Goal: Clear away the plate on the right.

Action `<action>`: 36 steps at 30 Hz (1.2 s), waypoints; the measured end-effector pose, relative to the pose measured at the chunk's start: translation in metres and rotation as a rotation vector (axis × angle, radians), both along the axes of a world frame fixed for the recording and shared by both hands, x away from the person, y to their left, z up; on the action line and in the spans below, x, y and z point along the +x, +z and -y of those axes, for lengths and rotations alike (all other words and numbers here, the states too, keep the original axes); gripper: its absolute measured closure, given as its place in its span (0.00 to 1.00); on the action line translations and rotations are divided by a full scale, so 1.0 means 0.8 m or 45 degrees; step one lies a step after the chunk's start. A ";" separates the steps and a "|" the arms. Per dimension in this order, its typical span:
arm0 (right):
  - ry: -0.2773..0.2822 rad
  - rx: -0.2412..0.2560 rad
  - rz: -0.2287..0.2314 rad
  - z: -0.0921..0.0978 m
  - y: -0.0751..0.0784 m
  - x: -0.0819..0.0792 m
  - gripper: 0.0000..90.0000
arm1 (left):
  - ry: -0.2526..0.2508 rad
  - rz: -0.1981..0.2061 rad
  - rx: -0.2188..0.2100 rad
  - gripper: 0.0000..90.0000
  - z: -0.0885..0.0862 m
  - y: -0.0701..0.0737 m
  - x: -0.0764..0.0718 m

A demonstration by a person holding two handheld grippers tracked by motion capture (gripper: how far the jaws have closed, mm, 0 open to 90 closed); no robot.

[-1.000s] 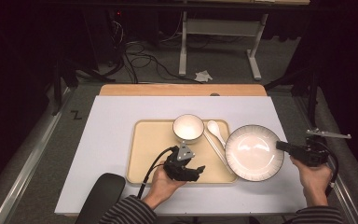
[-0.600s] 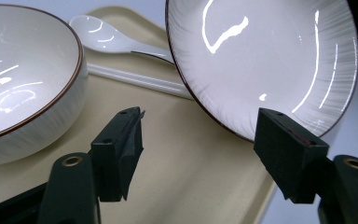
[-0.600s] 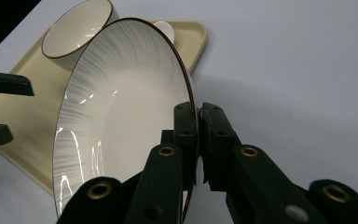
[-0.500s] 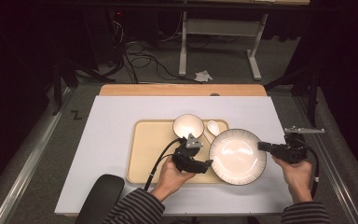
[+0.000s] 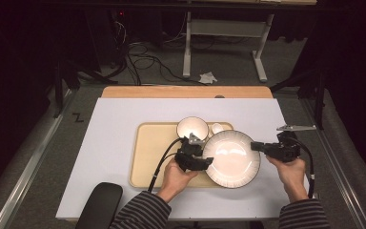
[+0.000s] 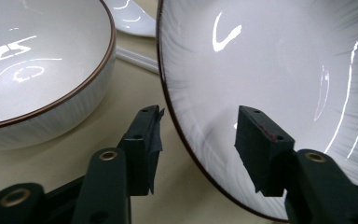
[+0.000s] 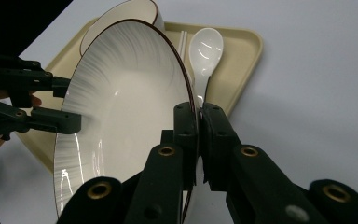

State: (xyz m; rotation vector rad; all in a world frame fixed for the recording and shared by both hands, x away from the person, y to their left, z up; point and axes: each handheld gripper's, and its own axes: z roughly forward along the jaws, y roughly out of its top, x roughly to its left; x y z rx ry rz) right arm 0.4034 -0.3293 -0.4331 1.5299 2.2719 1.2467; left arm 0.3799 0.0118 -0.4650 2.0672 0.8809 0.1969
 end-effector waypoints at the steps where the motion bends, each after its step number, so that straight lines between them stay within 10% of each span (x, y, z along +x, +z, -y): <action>1: 0.009 -0.001 -0.004 -0.003 0.000 0.001 0.97 | 0.007 -0.008 0.000 0.59 0.000 -0.001 0.002; 19: 0.150 0.055 0.006 -0.047 0.003 0.021 0.97 | 0.123 -0.118 -0.011 0.90 -0.007 -0.006 0.017; 27: 0.190 0.062 0.032 -0.050 0.002 0.025 0.97 | 0.152 -0.181 -0.120 0.94 -0.029 0.000 0.021; 36: 0.214 0.060 0.072 -0.056 0.003 0.020 0.96 | 0.192 -0.141 -0.167 0.95 -0.043 0.021 0.022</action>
